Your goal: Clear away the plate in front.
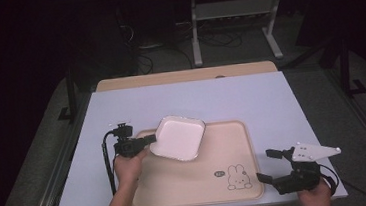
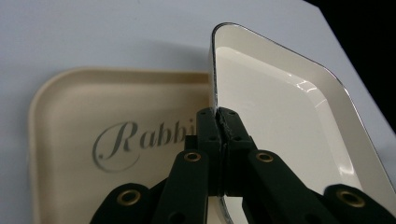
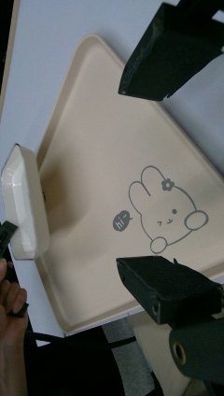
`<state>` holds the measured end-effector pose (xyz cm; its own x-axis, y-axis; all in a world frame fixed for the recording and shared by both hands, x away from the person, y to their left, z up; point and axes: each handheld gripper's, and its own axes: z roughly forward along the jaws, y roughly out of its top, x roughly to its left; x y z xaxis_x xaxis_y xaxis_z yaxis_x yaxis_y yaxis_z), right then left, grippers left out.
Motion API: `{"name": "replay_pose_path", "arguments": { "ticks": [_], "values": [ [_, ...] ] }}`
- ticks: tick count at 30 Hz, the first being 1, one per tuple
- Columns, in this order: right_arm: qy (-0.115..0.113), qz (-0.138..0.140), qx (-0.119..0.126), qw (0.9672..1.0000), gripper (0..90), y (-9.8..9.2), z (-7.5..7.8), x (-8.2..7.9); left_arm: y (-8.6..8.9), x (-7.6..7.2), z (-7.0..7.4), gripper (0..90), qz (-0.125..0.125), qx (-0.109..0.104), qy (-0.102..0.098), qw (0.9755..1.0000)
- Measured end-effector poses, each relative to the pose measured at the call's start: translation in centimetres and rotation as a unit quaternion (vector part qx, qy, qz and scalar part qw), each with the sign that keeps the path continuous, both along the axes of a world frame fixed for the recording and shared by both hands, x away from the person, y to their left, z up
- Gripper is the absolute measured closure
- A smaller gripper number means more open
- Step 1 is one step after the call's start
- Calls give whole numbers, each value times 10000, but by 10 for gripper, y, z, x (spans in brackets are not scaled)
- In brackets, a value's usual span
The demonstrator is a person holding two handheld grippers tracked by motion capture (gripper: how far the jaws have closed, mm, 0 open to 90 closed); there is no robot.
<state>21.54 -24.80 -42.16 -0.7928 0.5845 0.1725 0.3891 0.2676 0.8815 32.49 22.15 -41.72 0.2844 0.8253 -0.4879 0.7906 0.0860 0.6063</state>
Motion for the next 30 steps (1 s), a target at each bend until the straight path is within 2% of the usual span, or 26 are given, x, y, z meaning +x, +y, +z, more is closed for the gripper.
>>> {"name": "replay_pose_path", "arguments": {
  "ticks": [5, 8, 12, 16, 21, 22, 23, 24, 26, 30],
  "values": [
    [-2, 2, -5, 10000, 132, 0, 0, 0, 1, -14, -6, 888, 51, 5, -25, 10000],
    [-11, 5, -15, 10000, 132, 1, 0, 0, 0, -23, -11, 888, 74, 37, 43, 10000],
    [-5, 6, -27, 10000, 132, 1, 0, 0, -6, -30, -15, 888, 81, 177, 73, 9998],
    [-1, 7, -29, 10000, 132, 1, 1, 0, -12, -35, -20, 887, 173, 409, 95, 9990],
    [-8, 17, -23, 10000, 132, 1, 1, -1, -17, -41, -22, 880, 252, 494, 86, 9984],
    [-6, 16, -19, 10000, 132, 1, 0, -1, -17, -41, -22, 877, 174, 517, 124, 9984],
    [-4, 17, -18, 10000, 132, 1, 0, -1, -17, -41, -23, 858, 75, 499, 197, 9985],
    [-2, 18, -19, 10000, 132, 1, 0, -1, -18, -41, -23, 798, 43, 620, 220, 9978],
    [-22, 17, -21, 10000, 132, 1, 1, -1, -17, -44, -21, 729, 15, 703, 170, 9974],
    [-42, 13, -25, 10000, 132, 1, 1, -2, -16, -51, -19, 710, -96, 718, 157, 9973]
  ]
}}
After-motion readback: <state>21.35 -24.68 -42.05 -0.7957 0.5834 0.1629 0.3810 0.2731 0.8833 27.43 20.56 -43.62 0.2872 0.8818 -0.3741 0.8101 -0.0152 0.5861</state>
